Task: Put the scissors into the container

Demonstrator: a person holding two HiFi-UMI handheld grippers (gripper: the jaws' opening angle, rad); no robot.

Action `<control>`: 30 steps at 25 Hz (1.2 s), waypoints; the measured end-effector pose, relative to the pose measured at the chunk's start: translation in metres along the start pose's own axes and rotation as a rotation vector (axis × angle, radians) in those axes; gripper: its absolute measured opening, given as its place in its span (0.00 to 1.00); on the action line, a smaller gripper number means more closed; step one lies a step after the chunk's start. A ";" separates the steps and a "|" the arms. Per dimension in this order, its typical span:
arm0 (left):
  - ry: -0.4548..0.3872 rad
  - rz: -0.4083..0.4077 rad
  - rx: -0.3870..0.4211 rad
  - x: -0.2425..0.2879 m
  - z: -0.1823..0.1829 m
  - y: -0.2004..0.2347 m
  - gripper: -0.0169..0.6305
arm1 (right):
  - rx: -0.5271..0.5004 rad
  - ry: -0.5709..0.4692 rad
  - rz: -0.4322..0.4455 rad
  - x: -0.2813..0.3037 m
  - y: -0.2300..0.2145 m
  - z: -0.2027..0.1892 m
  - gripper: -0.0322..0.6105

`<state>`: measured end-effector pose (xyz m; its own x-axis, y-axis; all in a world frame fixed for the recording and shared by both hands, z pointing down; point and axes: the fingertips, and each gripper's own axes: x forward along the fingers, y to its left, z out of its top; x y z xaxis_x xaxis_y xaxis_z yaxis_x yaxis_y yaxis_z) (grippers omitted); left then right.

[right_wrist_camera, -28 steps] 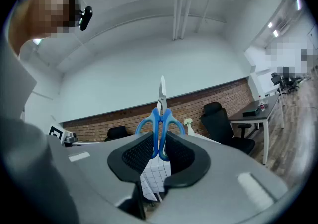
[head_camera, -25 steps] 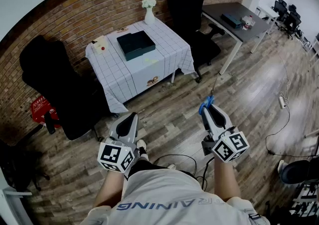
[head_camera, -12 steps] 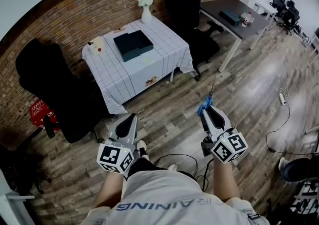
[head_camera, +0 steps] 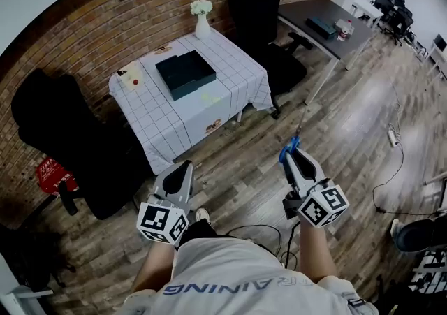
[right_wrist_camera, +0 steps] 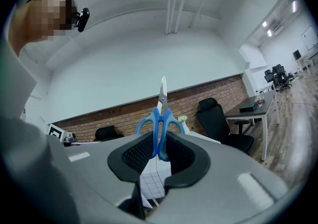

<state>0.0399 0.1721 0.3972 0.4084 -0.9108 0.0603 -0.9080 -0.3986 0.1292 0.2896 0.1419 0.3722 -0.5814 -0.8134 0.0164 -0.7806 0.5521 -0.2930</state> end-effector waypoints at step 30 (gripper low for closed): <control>0.041 0.032 0.000 0.184 0.039 0.202 0.03 | 0.029 0.036 0.051 0.285 -0.053 0.023 0.20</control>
<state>-0.0719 -0.0801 0.3954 0.3831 -0.9177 0.1053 -0.9204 -0.3697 0.1269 0.1708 -0.1239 0.3701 -0.6287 -0.7769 0.0347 -0.7429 0.5868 -0.3222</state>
